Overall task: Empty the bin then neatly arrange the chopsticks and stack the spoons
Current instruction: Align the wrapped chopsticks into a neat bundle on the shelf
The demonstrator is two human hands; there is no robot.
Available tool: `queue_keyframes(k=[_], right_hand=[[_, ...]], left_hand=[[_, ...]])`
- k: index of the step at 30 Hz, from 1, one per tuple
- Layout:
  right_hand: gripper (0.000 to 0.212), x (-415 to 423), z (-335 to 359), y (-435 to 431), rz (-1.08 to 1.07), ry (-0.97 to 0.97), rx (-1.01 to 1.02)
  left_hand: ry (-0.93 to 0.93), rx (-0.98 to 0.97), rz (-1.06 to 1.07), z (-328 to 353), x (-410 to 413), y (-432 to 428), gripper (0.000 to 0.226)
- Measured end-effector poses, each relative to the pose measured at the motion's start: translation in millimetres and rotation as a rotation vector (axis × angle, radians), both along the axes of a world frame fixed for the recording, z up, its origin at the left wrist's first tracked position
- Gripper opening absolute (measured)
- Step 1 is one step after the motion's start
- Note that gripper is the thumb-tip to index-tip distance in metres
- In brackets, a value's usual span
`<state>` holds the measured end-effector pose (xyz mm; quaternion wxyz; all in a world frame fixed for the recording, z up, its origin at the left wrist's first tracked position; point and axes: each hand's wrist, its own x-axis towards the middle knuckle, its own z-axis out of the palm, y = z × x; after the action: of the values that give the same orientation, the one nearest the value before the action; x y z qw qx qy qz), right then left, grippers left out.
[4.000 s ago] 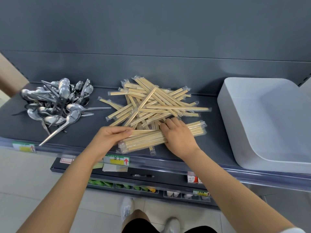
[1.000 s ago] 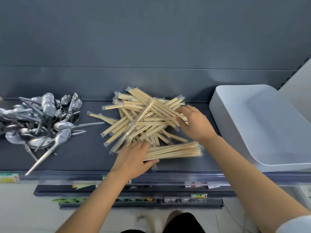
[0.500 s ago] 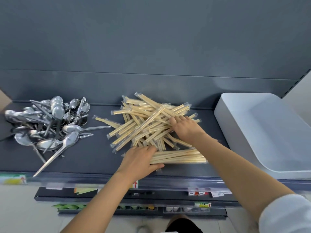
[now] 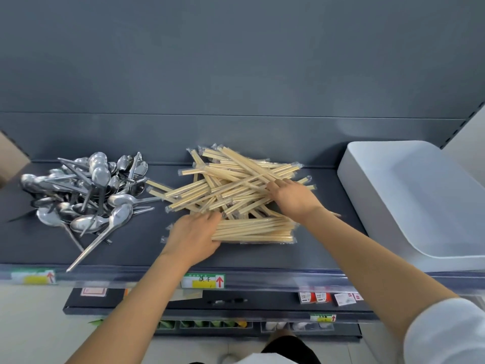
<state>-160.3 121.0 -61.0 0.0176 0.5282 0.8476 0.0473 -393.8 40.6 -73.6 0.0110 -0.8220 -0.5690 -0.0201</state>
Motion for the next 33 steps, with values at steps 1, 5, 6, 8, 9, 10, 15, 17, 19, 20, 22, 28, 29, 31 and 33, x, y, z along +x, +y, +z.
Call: queue_keyframes(k=[1,5,6,8,9,10,15,17,19,20,22,28,29,31,33], right_hand=[[0.029,0.5,1.4,-1.2,0.023,0.021,0.027],[0.016,-1.8,10.6,-19.3,0.201,0.229,0.01],[0.014,-4.0,13.8,-27.7,0.228,0.289,-0.069],[0.015,-8.0,13.5,-43.8,0.242,0.349,-0.242],[0.016,-9.9,9.4,-50.5,0.227,0.345,-0.285],[0.017,-11.9,3.6,-56.6,0.199,0.34,-0.306],[0.023,-20.8,-14.5,-65.5,0.049,0.458,-0.358],[0.026,-23.8,-12.8,-64.1,0.013,0.451,-0.391],[0.03,-28.2,-8.8,-66.4,0.012,0.466,-0.457],[0.032,-31.3,-5.1,-68.8,0.024,0.485,-0.516],[0.038,-38.7,4.6,-73.5,0.062,0.508,-0.651],[0.025,-47.9,12.2,-81.7,0.105,0.31,-0.68],[0.029,-47.1,13.1,-80.9,0.103,0.292,-0.694],[0.037,-46.1,14.3,-78.0,0.109,0.217,-0.731],[0.042,-46.0,12.4,-74.1,0.125,0.15,-0.731]], left_hand=[[-0.014,-0.003,0.0,0.3,1.3,-2.8,0.035],[-0.1,0.003,-0.044,-0.2,12.1,-14.3,0.031],[-0.11,-0.012,-0.054,-0.2,15.9,-16.1,0.032],[-0.099,-0.052,-0.062,0.0,23.1,-17.9,0.037],[-0.088,-0.059,-0.061,-1.0,26.6,-18.5,0.038],[-0.091,-0.05,-0.053,-2.5,29.6,-19.2,0.038],[-0.234,0.104,-0.017,-15.0,31.7,-26.0,0.06],[-0.277,0.156,-0.045,-17.3,30.6,-26.2,0.074],[-0.314,0.211,-0.065,-18.4,30.7,-24.6,0.078],[-0.328,0.239,-0.068,-18.3,32.1,-23.4,0.078],[-0.319,0.282,-0.065,-19.7,36.4,-23.1,0.074],[-0.204,0.207,0.024,-25.6,47.5,-20.1,0.065],[-0.189,0.187,0.036,-25.4,48.2,-20.1,0.064],[-0.15,0.144,0.07,-21.4,50.7,-22.3,0.06],[-0.121,0.099,0.11,-14.8,54.0,-23.3,0.057]])
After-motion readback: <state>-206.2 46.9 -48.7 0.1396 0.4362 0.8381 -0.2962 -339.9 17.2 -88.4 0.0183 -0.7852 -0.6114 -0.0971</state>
